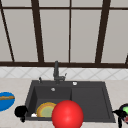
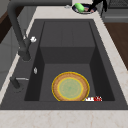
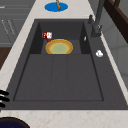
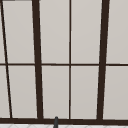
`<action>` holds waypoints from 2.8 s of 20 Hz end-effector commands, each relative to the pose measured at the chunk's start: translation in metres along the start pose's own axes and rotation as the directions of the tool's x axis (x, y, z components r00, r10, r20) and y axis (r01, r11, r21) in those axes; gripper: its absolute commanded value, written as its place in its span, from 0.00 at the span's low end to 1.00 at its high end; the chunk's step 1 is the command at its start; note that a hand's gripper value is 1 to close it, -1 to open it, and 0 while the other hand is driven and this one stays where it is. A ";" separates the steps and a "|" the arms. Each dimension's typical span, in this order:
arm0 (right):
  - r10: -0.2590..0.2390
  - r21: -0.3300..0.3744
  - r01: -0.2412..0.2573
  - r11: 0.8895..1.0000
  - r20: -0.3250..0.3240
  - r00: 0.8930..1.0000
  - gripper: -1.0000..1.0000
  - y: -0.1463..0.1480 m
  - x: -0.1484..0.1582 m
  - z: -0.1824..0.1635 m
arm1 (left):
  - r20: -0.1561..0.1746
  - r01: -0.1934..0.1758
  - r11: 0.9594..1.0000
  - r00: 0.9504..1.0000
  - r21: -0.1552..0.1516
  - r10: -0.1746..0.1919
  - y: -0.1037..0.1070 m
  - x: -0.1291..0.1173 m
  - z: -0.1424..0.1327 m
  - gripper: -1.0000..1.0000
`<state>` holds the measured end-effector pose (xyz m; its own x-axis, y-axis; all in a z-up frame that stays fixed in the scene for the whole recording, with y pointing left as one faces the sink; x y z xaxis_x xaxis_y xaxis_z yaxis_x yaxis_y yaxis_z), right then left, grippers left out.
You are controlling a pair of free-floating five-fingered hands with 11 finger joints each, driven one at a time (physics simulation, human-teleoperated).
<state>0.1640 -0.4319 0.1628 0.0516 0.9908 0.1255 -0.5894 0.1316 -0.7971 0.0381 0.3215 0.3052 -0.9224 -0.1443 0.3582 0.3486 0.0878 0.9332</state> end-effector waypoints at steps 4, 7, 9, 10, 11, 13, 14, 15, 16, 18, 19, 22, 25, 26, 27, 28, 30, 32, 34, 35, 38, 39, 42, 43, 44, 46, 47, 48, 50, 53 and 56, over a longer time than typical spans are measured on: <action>-0.036 0.017 0.036 0.999 0.016 0.999 0.00 -0.018 -0.037 -0.017 | 0.000 0.000 1.000 1.000 0.000 0.000 0.000 0.000 0.000 0.50; -0.048 -0.002 0.048 0.999 0.027 0.998 0.00 -0.022 -0.057 -0.019 | 0.000 0.001 1.000 1.000 0.000 -0.001 0.000 0.000 0.000 0.50; -0.052 -0.007 0.052 0.999 0.032 0.998 0.00 -0.024 -0.071 -0.021 | 0.000 0.001 1.000 1.000 0.001 -0.001 0.000 0.000 0.000 0.50; -0.044 -0.009 0.044 0.999 0.034 0.998 0.00 -0.023 -0.081 -0.024 | 0.000 0.001 1.000 1.000 0.001 -0.001 0.000 0.000 0.000 0.50; -0.039 -0.014 0.039 0.999 0.037 0.999 0.00 -0.022 -0.090 -0.027 | -0.001 0.001 1.000 1.000 0.001 -0.001 0.000 0.000 0.000 0.50; -0.001 -0.061 0.003 0.998 0.019 1.000 0.00 -0.010 -0.101 -0.040 | -0.001 0.001 1.000 1.000 0.001 -0.001 0.000 0.000 0.000 0.50; 0.009 -0.078 -0.007 0.997 0.014 1.000 0.00 -0.009 -0.106 -0.045 | -0.001 0.001 1.000 1.000 0.001 -0.001 0.000 0.000 0.000 0.50; 0.016 -0.102 -0.013 0.995 0.028 0.999 0.00 -0.007 -0.111 -0.048 | -0.001 0.001 1.000 1.000 0.001 -0.001 0.000 0.000 0.000 0.50; 0.017 -0.130 -0.008 0.991 0.067 0.998 0.00 -0.005 -0.117 -0.050 | -0.001 0.001 1.000 1.000 0.001 -0.001 0.000 0.000 0.000 0.50; 0.017 -0.186 0.008 0.983 0.130 0.991 0.00 -0.003 -0.127 -0.053 | -0.001 0.001 1.000 1.000 0.001 -0.001 0.000 0.000 0.000 0.50; 0.021 -0.192 0.010 0.981 0.158 0.987 0.00 -0.004 -0.128 -0.058 | -0.001 0.001 1.000 1.000 0.001 -0.001 0.000 0.000 0.000 0.50; -0.037 -0.163 0.077 0.984 0.239 0.970 0.00 -0.012 -0.134 -0.071 | -0.001 0.001 1.000 1.000 0.001 -0.001 0.000 0.000 0.000 0.50; -0.096 -0.112 0.134 0.985 0.292 0.952 0.00 -0.029 -0.125 -0.055 | -0.001 0.001 1.000 1.000 0.001 -0.001 0.000 0.000 0.000 0.50; -0.104 -0.104 0.141 0.985 0.306 0.946 0.00 -0.035 -0.126 -0.055 | -0.001 0.001 1.000 1.000 0.001 -0.001 0.000 0.000 0.000 0.50; -0.104 -0.103 0.142 0.984 0.312 0.944 0.00 -0.043 -0.127 -0.054 | -0.001 0.001 1.000 1.000 0.001 -0.001 0.000 0.000 0.000 0.50; -0.105 -0.090 0.140 0.986 0.313 0.944 0.00 -0.049 -0.129 -0.054 | -0.001 0.001 1.000 1.000 0.001 -0.001 0.000 0.000 0.000 0.50; -0.103 -0.064 0.129 0.990 0.313 0.944 0.00 -0.061 -0.135 -0.052 | -0.001 0.001 1.000 1.000 0.001 -0.001 0.000 0.000 0.000 0.50; -0.085 -0.038 0.100 0.994 0.287 0.954 0.00 -0.074 -0.139 -0.052 | -0.001 0.001 1.000 1.000 0.001 -0.001 0.000 0.000 0.000 0.50; -0.048 -0.032 0.058 0.998 0.259 0.965 0.00 -0.086 -0.144 -0.057 | -0.001 0.001 1.000 1.000 0.001 -0.001 0.000 0.000 0.000 0.50; -0.036 -0.024 0.043 0.999 0.244 0.969 0.00 -0.089 -0.147 -0.060 | -0.001 0.001 1.000 1.000 0.001 -0.001 0.000 0.000 0.000 0.50; 0.001 -0.054 0.011 0.998 0.220 0.976 0.00 -0.093 -0.149 -0.070 | -0.001 0.001 1.000 1.000 0.001 -0.001 0.000 0.000 0.000 0.50; 0.007 -0.070 0.008 0.998 0.216 0.976 0.00 -0.092 -0.151 -0.076 | -0.001 0.001 1.000 1.000 0.001 -0.001 0.000 0.000 0.000 0.50; 0.019 -0.096 -0.001 0.995 0.188 0.982 0.00 -0.096 -0.154 -0.091 | -0.001 0.001 1.000 1.000 0.001 -0.001 0.000 0.000 0.000 0.50; 0.020 -0.104 -0.001 0.995 0.181 0.983 0.00 -0.094 -0.157 -0.095 | -0.001 0.001 1.000 1.000 0.001 -0.001 0.000 0.000 0.000 0.50; 0.018 -0.119 0.003 0.993 0.173 0.985 0.00 -0.092 -0.161 -0.097 | -0.001 0.001 1.000 1.000 0.001 -0.001 0.000 0.000 0.000 0.50; 0.023 -0.150 0.002 0.989 0.165 0.986 0.00 -0.090 -0.169 -0.102 | -0.001 0.001 1.000 1.000 0.001 -0.001 0.000 0.000 0.000 0.50; 0.028 -0.160 -0.002 0.987 0.161 0.987 0.00 -0.089 -0.172 -0.104 | -0.001 0.001 1.000 1.000 0.001 -0.001 0.000 0.000 0.000 0.50; 0.032 -0.167 -0.006 0.986 0.157 0.987 0.00 -0.088 -0.176 -0.106 | -0.001 0.001 1.000 1.000 0.001 -0.001 0.000 0.000 0.000 0.50; 0.042 -0.170 -0.016 0.985 0.149 0.988 0.00 -0.088 -0.184 -0.109 | -0.001 0.001 1.000 1.000 0.001 -0.001 0.000 0.000 0.000 0.50; 0.056 -0.150 -0.035 0.988 0.137 0.989 0.00 -0.083 -0.199 -0.113 | -0.001 0.001 1.000 1.000 0.001 -0.001 0.000 0.000 0.000 0.50; 0.063 -0.130 -0.050 0.990 0.103 0.993 0.00 -0.078 -0.194 -0.123 | -0.001 0.001 1.000 1.000 0.001 -0.001 0.000 0.000 0.000 0.50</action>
<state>0.2953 -0.6318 0.1366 -0.0862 0.9741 0.2088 -0.4636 0.1463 -0.8739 0.0382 0.3215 0.3051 -0.9227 -0.1453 0.3570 0.3473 0.0887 0.9336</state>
